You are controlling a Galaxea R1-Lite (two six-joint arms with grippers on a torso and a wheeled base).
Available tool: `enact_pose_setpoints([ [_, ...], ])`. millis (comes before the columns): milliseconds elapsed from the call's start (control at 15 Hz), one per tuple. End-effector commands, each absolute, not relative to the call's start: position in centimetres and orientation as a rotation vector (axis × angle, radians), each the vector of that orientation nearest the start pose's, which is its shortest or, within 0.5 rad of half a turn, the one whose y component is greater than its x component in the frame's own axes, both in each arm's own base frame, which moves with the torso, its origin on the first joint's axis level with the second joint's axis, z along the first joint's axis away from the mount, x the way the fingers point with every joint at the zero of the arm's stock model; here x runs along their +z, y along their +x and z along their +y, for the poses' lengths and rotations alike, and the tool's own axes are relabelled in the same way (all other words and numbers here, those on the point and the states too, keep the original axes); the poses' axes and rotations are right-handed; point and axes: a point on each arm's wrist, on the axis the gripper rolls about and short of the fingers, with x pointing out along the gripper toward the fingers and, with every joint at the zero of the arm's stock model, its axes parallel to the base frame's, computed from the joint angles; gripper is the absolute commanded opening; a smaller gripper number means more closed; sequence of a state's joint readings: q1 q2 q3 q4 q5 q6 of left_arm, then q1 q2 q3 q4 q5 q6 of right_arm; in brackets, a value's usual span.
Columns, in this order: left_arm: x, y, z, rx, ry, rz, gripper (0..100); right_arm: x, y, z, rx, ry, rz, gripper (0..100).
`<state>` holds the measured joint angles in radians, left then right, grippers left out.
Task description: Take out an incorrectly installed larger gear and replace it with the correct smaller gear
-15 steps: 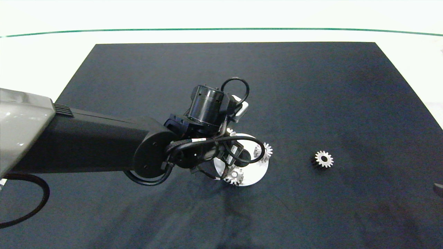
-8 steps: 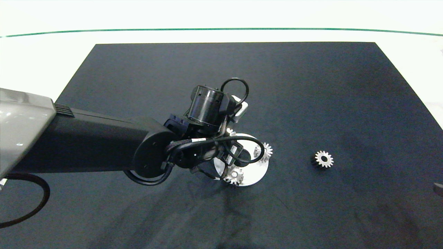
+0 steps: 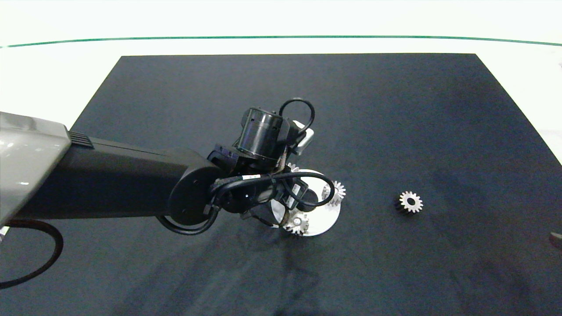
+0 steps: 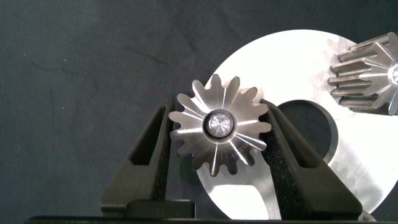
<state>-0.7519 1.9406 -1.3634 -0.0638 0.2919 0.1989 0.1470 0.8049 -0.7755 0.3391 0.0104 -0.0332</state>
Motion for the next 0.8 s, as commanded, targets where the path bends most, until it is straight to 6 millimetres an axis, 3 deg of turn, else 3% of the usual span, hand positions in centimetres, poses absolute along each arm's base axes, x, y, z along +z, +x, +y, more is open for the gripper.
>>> enact_pose_setpoints([
  [67,19.7,28.6,-25.7,-0.491,0.453,0.406,36,25.0,6.3,1.0,0.162,-0.058,0.365,100],
  [267,19.9,28.4,-25.6,-0.491,0.451,0.408,31,24.9,6.3,1.0,0.162,-0.059,0.367,100],
  [800,21.6,27.7,-24.9,-0.488,0.441,0.418,31,25.0,6.3,1.0,0.161,-0.058,0.367,100],
])
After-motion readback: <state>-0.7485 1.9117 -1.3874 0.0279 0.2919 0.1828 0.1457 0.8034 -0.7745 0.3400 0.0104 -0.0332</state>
